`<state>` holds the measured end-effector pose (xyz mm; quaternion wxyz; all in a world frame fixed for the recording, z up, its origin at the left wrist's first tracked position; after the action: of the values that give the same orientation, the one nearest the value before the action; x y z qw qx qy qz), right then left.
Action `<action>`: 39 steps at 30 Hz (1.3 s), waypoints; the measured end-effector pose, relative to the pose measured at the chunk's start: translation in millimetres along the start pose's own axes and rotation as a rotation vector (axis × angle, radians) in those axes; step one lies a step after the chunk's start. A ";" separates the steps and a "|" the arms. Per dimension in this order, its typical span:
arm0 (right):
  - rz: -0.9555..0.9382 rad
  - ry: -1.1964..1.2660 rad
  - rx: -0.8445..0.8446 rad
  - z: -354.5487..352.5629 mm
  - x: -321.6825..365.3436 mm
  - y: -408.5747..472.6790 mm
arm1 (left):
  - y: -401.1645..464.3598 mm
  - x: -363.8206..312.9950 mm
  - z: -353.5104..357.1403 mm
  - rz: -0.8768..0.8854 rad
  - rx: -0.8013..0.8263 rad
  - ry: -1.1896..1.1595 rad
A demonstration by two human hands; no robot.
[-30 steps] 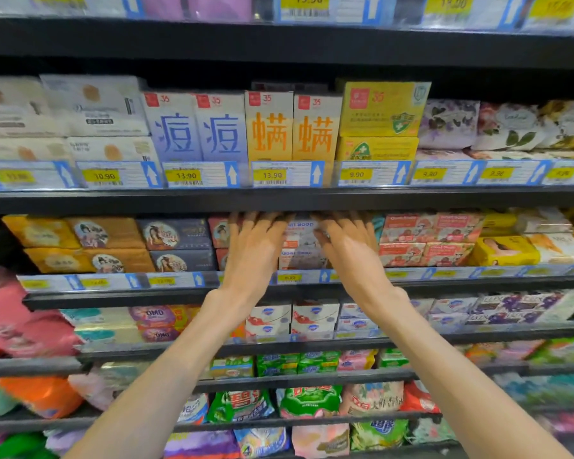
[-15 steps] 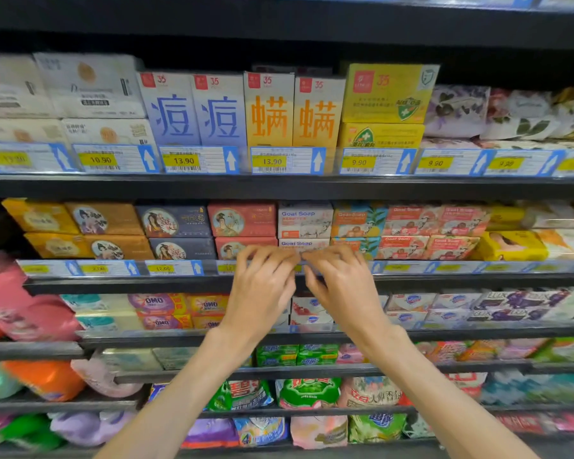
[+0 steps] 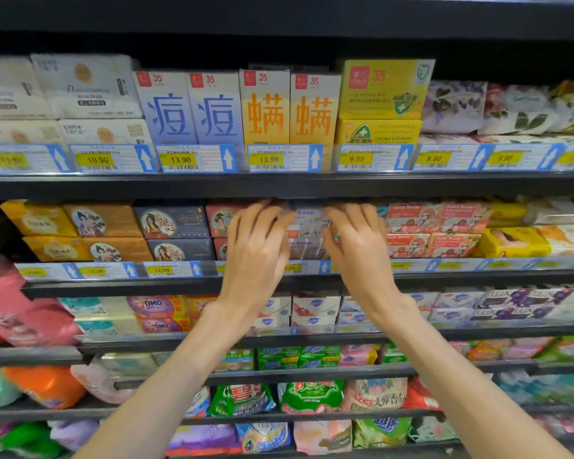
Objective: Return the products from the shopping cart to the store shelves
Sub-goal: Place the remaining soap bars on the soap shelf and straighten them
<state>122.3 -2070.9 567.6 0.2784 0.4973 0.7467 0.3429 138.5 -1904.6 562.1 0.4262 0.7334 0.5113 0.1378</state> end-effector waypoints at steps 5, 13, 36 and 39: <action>0.029 -0.070 0.090 13.0 -17.2 15.2 | 28.6 1.8 16.1 -0.007 0.040 0.119; -0.005 -0.128 0.143 19.8 -26.4 22.0 | 29.5 5.9 25.7 -0.030 0.059 0.130; -0.066 0.182 0.196 63.2 120.6 -2.9 | -43.9 97.1 -16.8 -0.039 0.255 -0.034; -0.010 0.137 0.226 69.0 120.5 -4.2 | -43.2 98.9 -10.9 -0.022 0.295 -0.062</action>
<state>130.0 -1943.3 513.1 0.1707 0.4972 0.8003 0.2884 147.7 -1808.6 512.4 0.3310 0.7863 0.5206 0.0338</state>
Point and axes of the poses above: each hand's wrist, its own y-axis towards the middle knuckle, its own z-axis out of the palm, x = y × z, the point moved 6 cm from there along y, towards the middle knuckle, and after that the axes turned 13 degrees about -z, right-handed, at the moved point
